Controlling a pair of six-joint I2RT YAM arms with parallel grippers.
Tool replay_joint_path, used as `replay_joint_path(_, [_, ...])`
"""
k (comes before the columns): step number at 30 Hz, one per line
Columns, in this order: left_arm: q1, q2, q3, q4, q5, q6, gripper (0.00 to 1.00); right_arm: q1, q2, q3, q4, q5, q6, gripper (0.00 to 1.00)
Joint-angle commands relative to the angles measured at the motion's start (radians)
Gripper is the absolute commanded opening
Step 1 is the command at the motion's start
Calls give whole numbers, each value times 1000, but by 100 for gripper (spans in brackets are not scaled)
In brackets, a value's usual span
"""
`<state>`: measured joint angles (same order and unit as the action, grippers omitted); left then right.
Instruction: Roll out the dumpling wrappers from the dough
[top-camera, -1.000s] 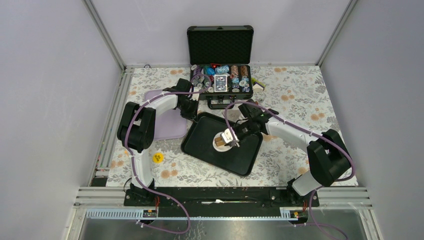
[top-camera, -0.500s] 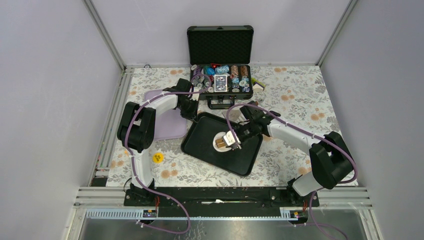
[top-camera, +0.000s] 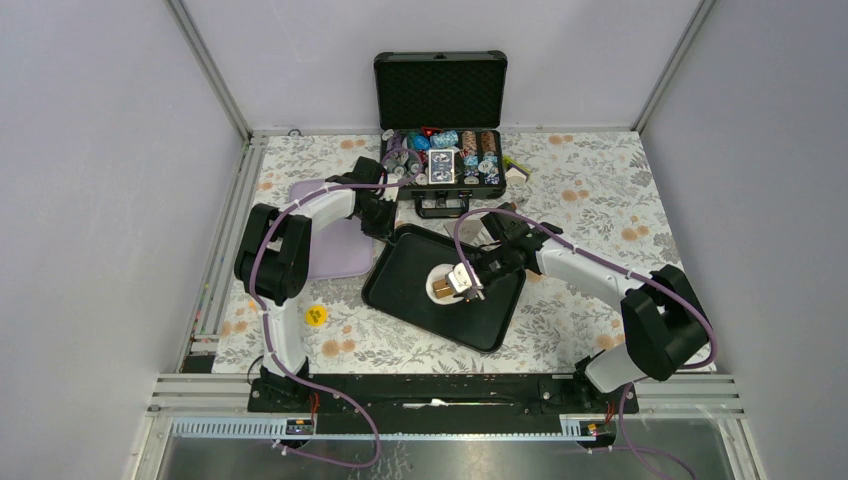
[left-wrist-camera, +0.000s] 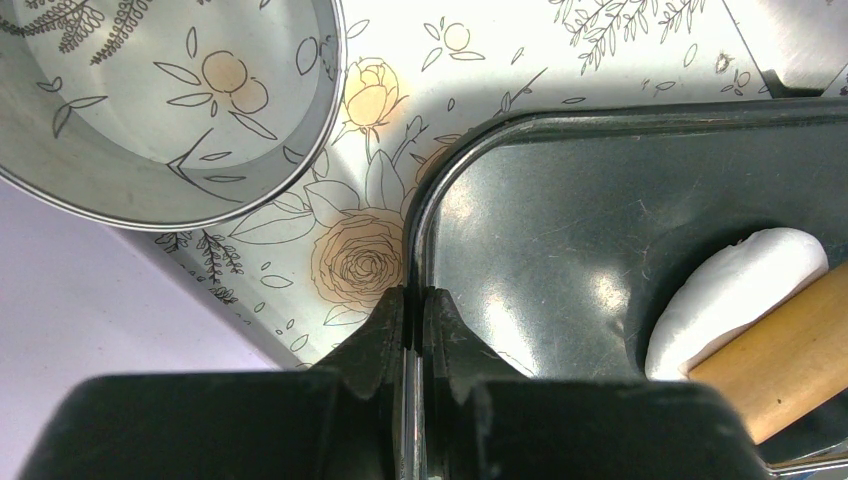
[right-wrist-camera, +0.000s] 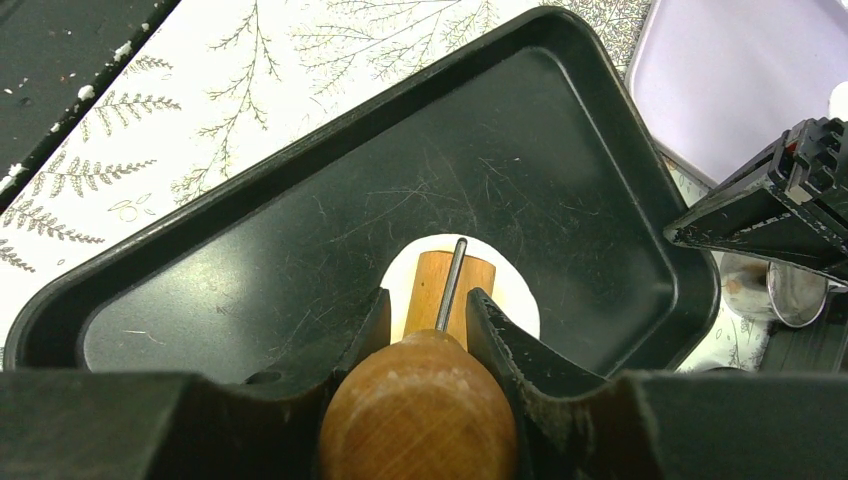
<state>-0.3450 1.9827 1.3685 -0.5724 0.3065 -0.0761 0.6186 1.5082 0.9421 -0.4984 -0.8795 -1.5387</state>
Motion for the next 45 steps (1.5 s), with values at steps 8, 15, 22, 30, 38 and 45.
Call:
replay_joint_path(8, [-23,69,-34,-76,-30,4,0,-4,47,-87,-394,90,123,0])
replay_joint_path(15, [-23,68,-34,-76,-30,4,0,-4,48,-86,-397,93,119,0])
replay_joint_path(22, [-23,69,-34,-76,-32,2,0,-3,44,-81,-408,91,117,0])
replay_joint_path(30, [-22,69,-34,-76,-31,3,0,-4,38,-77,-417,93,116,0])
replay_joint_path(38, [-23,69,-34,-76,-31,2,0,-3,35,-80,-423,91,111,0])
replay_joint_path(45, [-23,70,-34,-76,-32,2,0,-4,31,-80,-424,86,110,0])
